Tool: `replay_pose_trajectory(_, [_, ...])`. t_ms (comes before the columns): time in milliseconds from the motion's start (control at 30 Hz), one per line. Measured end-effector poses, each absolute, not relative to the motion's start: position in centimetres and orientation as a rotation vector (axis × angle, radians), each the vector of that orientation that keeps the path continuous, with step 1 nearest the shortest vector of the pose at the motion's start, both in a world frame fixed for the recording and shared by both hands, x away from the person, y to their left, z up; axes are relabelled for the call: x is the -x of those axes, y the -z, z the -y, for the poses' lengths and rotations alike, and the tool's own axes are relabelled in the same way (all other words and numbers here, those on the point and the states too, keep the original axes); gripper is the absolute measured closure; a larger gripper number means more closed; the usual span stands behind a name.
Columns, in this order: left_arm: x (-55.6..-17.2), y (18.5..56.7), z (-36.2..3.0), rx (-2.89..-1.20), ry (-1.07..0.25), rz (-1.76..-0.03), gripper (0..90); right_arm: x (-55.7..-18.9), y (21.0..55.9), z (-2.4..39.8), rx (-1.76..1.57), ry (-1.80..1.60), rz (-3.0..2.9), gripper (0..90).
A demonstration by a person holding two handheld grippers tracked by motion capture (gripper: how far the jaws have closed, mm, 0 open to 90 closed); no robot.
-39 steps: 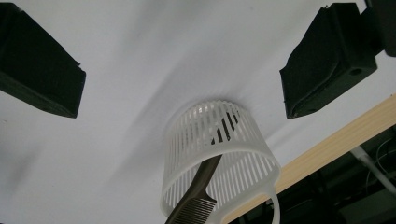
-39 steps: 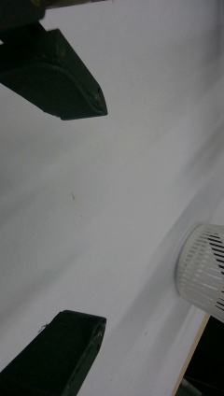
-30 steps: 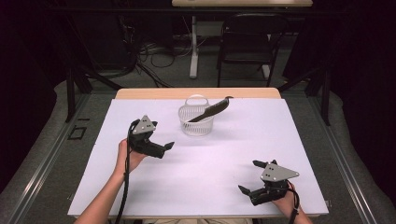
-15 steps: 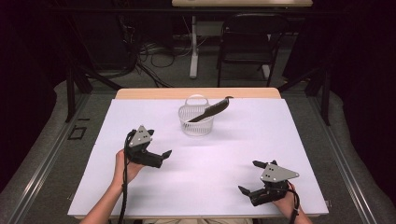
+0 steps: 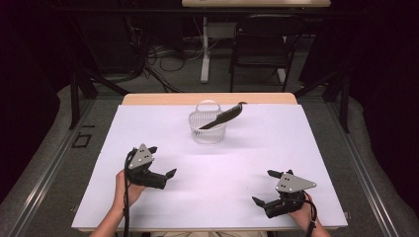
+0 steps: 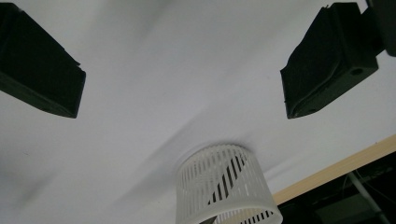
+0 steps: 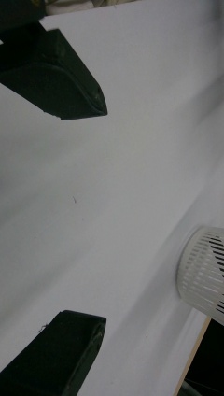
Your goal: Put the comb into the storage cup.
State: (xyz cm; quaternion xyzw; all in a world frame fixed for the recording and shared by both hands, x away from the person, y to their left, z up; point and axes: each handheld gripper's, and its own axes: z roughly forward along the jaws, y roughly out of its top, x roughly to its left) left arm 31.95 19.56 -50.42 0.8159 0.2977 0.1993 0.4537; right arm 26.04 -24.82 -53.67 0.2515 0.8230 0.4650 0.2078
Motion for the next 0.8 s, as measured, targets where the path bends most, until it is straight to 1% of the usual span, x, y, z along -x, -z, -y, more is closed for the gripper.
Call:
replay_pose_trajectory(233, [-30.8, 51.0, -20.2, -2.023, -0.498, -0.754, 0.1, -26.0, 53.7, 24.8, -0.701, -1.294, -2.295, 1.2])
replay_pose_trajectory(533, [-29.4, 51.6, -21.3, -1.987, -0.515, -0.780, 0.1, -26.1, 53.7, 24.8, -0.700, -1.294, -2.298, 1.2])
replay_pose_trajectory(800, [-28.4, 52.1, -21.8, -2.006, -0.518, -0.797, 0.0, -26.1, 53.7, 24.8, -0.704, -1.295, -2.299, 1.2])
